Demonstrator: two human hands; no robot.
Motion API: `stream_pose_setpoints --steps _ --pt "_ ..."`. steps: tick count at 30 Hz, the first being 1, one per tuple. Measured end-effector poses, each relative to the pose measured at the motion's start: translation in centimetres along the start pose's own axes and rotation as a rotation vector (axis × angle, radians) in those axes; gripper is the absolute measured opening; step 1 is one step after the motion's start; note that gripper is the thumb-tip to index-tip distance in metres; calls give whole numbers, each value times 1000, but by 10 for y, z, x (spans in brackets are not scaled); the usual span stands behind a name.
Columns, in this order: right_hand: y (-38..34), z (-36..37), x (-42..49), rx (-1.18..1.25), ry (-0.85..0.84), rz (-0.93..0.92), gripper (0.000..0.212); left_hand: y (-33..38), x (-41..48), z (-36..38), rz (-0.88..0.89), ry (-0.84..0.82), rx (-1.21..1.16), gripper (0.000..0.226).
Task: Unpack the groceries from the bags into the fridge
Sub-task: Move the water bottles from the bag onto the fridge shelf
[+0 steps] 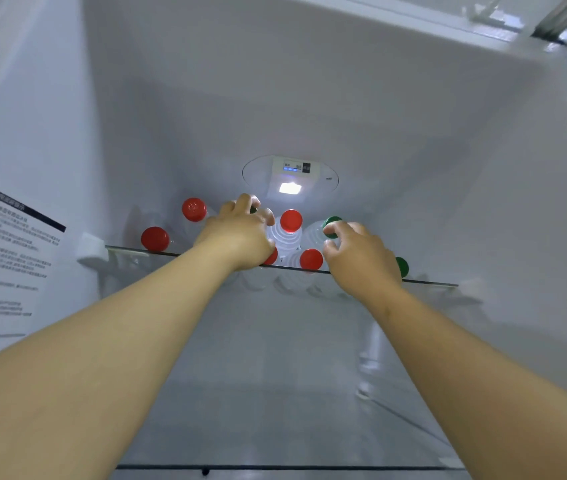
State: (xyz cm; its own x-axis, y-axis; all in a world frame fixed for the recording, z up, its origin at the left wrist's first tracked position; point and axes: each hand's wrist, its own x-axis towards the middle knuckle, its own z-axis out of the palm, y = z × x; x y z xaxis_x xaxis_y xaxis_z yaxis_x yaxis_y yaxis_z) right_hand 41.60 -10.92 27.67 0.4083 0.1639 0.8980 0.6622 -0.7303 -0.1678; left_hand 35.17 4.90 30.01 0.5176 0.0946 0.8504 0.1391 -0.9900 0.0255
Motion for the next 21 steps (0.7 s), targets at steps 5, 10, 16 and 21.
stream_pose_setpoints --steps 5,10,16,21 --pt "-12 -3 -39 132 40 89 37 4 -35 -4 -5 165 9 40" --pt "-25 -16 -91 364 118 96 35 16 -89 1 -9 449 -309 30" --pt "-19 -23 -157 461 43 208 32 34 -162 14 64 277 -296 29" --pt "-14 -27 -218 566 -109 285 28 45 -221 17 21 92 -335 30"
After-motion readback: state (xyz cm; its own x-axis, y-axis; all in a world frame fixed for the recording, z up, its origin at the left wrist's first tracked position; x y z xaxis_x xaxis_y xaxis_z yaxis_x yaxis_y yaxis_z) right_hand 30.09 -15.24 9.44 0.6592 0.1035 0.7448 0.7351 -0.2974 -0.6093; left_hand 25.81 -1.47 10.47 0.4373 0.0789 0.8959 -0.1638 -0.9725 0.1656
